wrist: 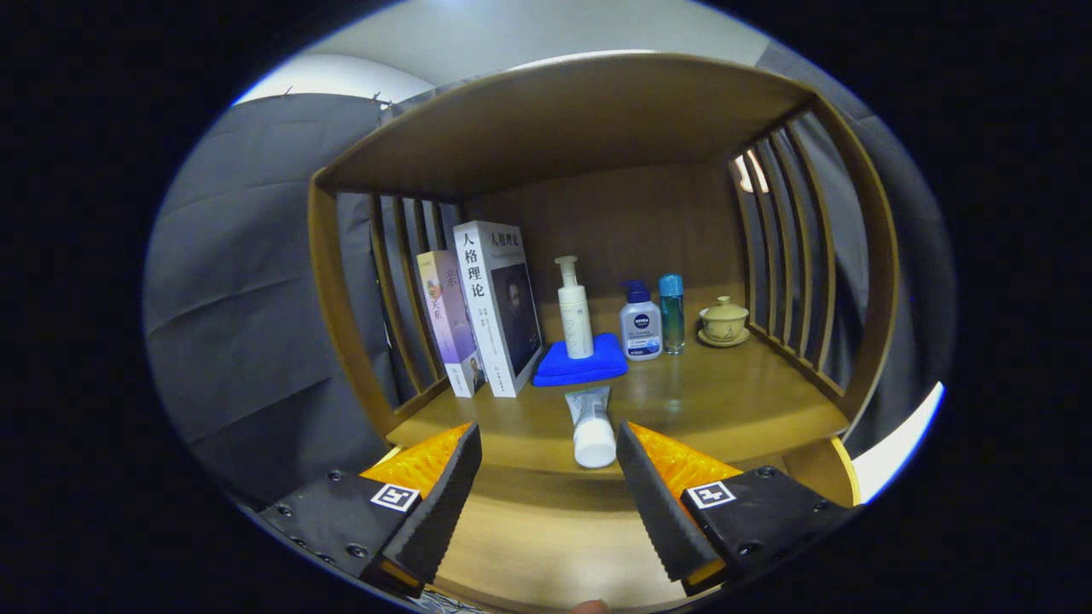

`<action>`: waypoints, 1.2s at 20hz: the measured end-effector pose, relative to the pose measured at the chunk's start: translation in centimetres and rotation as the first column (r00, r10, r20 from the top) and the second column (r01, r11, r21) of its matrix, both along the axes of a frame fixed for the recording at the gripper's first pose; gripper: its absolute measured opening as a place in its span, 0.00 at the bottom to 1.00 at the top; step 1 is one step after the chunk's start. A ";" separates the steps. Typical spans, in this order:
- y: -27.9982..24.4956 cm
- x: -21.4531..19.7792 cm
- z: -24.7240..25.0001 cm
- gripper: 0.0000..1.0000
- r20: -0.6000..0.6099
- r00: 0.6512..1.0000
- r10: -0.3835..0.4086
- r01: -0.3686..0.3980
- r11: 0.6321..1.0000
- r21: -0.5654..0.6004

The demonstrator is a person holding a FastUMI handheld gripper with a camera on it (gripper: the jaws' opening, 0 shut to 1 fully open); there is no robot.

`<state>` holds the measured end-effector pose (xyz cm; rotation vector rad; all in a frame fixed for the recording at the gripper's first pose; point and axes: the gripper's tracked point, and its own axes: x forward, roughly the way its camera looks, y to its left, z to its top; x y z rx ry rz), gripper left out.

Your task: Pull open the drawer, take out the items inside it, and place them on the countertop above the cabinet.

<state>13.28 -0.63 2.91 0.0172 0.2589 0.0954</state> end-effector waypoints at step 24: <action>1.5 -15.2 -7.8 0.98 0.218 0.973 -0.076 0.115 0.978 -0.173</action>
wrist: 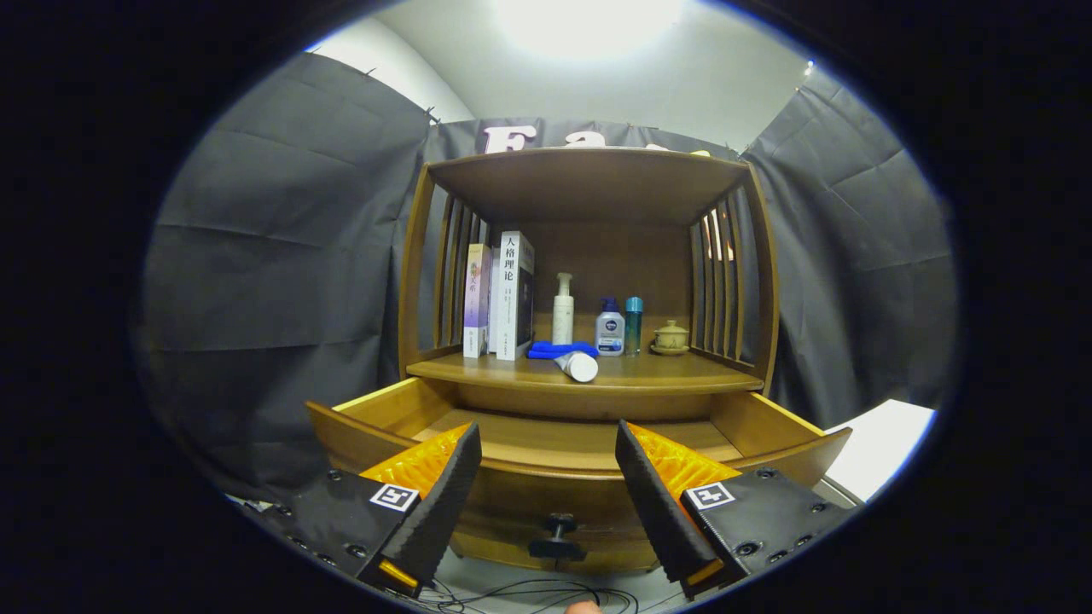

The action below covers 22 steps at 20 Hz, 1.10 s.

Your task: Pull open the drawer, take out the items inside it, and place them on the countertop above the cabinet.

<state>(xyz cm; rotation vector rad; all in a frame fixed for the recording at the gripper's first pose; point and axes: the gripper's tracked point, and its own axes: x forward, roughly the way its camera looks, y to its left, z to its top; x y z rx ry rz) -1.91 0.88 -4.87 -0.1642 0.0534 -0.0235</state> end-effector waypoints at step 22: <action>-2.7 0.9 -7.2 0.97 -0.139 0.981 -0.132 0.130 0.991 -0.020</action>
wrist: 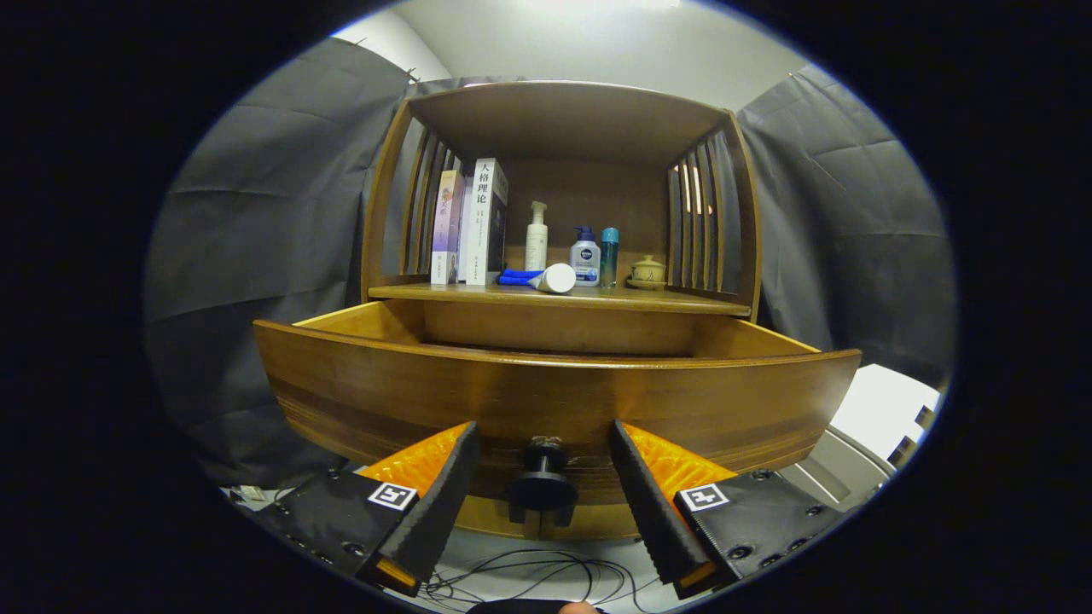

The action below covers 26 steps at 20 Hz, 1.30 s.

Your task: Pull open the drawer, take out the items inside it, and place them on the countertop above the cabinet.

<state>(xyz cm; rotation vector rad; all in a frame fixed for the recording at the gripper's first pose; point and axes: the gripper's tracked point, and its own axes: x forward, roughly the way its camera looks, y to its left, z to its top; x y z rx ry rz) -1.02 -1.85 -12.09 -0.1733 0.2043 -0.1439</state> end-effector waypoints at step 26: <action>-0.5 6.4 0.8 0.98 -0.005 0.999 -0.036 0.036 0.999 -0.019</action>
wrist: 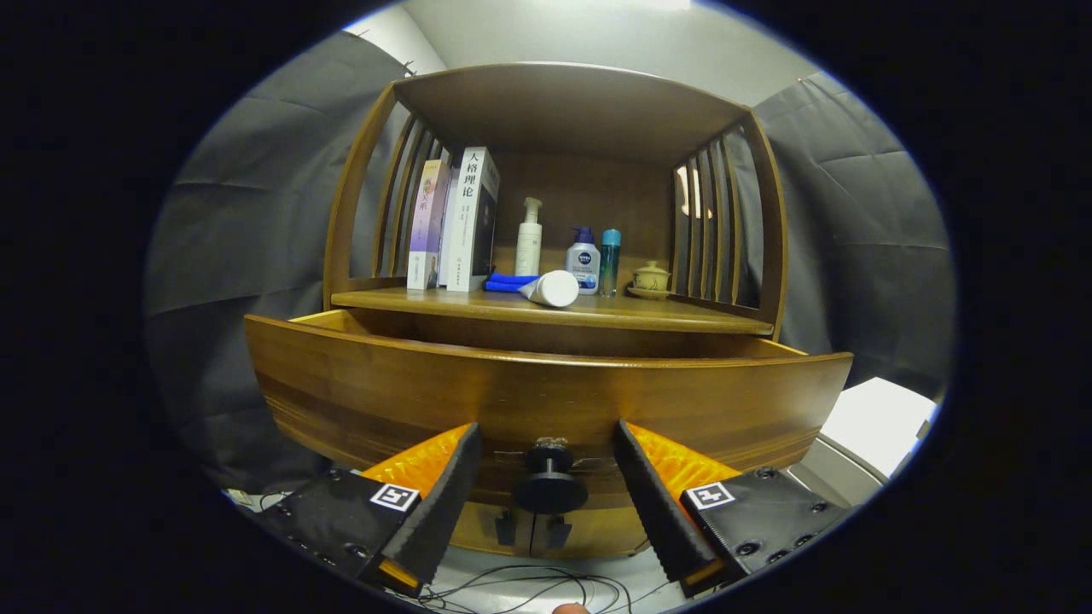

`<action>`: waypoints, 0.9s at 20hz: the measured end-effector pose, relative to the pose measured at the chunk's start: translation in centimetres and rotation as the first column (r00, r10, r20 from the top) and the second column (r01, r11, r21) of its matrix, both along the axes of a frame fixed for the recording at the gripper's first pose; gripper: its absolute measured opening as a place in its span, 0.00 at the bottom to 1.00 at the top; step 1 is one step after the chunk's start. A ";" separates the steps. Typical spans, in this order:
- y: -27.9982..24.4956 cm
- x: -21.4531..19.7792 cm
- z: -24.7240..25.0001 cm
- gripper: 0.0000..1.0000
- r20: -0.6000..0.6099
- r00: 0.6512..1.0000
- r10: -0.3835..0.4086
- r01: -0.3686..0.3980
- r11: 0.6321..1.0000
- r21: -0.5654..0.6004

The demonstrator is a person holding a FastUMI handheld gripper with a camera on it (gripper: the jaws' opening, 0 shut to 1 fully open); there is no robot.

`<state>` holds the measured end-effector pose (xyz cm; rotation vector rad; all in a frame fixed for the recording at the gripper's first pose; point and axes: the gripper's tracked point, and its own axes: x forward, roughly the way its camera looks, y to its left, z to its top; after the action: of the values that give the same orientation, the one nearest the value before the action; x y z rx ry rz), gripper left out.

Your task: Pull open the drawer, take out the items inside it, and place them on the countertop above the cabinet.

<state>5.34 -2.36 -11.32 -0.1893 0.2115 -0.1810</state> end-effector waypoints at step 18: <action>-0.9 5.5 0.0 0.98 -0.005 1.000 -0.005 0.005 1.000 0.001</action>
<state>10.81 -3.27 -11.28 -0.1884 0.2174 -0.1854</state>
